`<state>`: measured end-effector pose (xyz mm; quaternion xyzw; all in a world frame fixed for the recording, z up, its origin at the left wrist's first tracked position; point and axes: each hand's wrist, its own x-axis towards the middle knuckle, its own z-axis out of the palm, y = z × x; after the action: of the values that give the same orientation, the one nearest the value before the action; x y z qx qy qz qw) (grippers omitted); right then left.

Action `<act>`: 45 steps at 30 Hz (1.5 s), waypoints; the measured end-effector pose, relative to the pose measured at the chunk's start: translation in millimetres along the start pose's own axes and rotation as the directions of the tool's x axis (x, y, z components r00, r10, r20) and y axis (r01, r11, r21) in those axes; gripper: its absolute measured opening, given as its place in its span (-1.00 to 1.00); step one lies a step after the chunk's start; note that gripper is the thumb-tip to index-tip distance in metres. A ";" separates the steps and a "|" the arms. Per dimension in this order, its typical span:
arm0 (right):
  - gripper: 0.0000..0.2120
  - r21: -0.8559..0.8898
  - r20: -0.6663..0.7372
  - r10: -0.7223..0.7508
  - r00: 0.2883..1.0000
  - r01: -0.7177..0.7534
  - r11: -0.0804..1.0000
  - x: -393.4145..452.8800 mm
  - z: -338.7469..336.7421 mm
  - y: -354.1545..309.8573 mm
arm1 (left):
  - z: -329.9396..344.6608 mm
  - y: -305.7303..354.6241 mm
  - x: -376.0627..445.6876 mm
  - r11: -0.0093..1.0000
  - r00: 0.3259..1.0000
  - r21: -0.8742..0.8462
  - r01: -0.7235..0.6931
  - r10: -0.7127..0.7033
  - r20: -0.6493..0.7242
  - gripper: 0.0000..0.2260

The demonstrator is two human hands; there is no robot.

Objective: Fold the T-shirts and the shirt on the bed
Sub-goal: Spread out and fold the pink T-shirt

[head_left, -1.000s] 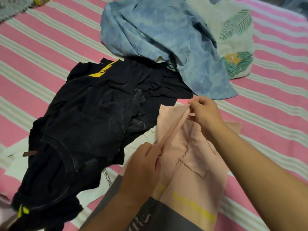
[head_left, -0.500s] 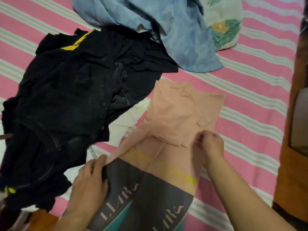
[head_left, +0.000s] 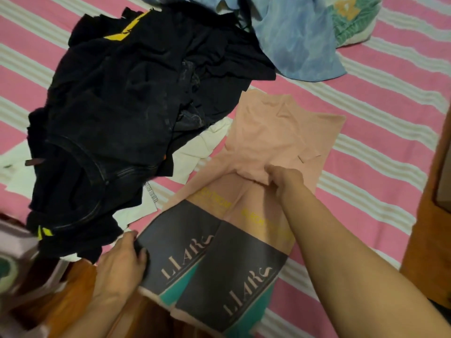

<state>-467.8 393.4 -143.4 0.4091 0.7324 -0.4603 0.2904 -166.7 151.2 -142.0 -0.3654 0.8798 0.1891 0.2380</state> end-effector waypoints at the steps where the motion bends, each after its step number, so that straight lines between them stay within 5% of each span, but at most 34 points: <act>1: -0.68 -0.015 0.068 0.032 0.997 -0.031 0.999 -1.7 0.6 -4.4 | -0.2 -4.5 -1.9 1.000 1.000 -0.003 0.009 -0.009 0.001 -0.74; 4: -0.81 -0.041 0.163 0.045 0.986 -0.039 0.998 -3.6 -2.5 -12.5 | 4.2 -17.0 -6.7 0.998 1.000 -0.056 0.013 -0.013 0.002 -0.79; 8: -0.64 0.066 0.010 -0.213 0.977 0.212 0.975 -21.9 6.1 -36.0 | 7.1 -24.6 -14.6 0.986 1.000 -0.168 -0.022 0.022 0.000 -0.93; 10: -0.81 0.084 0.020 -0.342 0.940 0.339 0.937 -41.2 11.5 -43.2 | 4.6 -26.2 -21.0 0.985 0.999 -0.167 -0.050 0.052 0.007 -0.96; 13: -0.91 0.045 -0.037 -0.445 0.895 0.447 0.893 -53.7 24.6 -61.2 | -1.8 -34.3 -32.0 0.983 0.993 -0.138 -0.119 0.117 -0.024 -0.87; 16: -0.70 -0.034 -0.052 -0.515 0.855 0.514 0.857 -68.2 29.1 -86.1 | -12.4 -35.1 -47.9 0.974 0.986 -0.153 -0.168 0.168 -0.013 -0.86; 19: -0.94 0.025 -0.082 -0.581 0.810 0.584 0.811 -92.8 0.3 -98.8 | -21.2 -23.3 -70.9 0.944 0.961 -0.187 -0.271 0.275 -0.006 -0.95; 21: -0.82 0.062 -0.148 -0.596 0.789 0.609 0.791 -99.1 -35.1 -91.0 | -22.5 -8.8 -92.1 0.918 0.937 -0.205 -0.340 0.350 0.014 -0.92; 25: -0.84 0.165 -0.177 -0.565 0.806 0.590 0.790 -69.3 -116.1 -51.5 | -2.6 38.5 -131.2 0.834 0.841 -0.112 -0.541 0.539 -0.051 -0.95; 28: -0.85 0.156 -0.156 -0.477 0.865 0.498 0.853 -20.9 -154.9 -16.8 | 43.0 70.6 -143.7 0.780 0.759 -0.030 -0.625 0.615 0.214 -0.89; 30: -0.87 0.078 -0.087 -0.390 0.917 0.396 0.915 10.9 -163.5 9.4 | 92.0 74.4 -145.6 0.605 0.645 0.225 -0.764 0.699 0.310 -0.74; 34: -0.92 -0.035 -0.119 -0.294 0.948 0.292 0.956 53.5 -160.9 30.8 | 143.1 68.6 -140.2 0.652 0.647 0.143 -0.745 0.651 0.397 -0.47; 41: -0.86 -0.012 -0.148 -0.319 0.936 0.321 0.947 59.2 -157.7 19.2 | 124.6 82.9 -173.8 0.740 0.711 0.118 -0.662 0.571 0.409 -0.76; 45: -0.84 -0.180 -0.203 -0.303 0.931 0.268 0.946 60.3 -161.0 26.2 | 118.2 85.1 -165.6 0.663 0.630 0.195 -0.723 0.517 0.579 -0.71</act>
<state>-482.9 566.6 -137.7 0.3254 0.8449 -0.3917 0.1639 -93.3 359.0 -132.5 0.0861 0.8829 0.1551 0.4347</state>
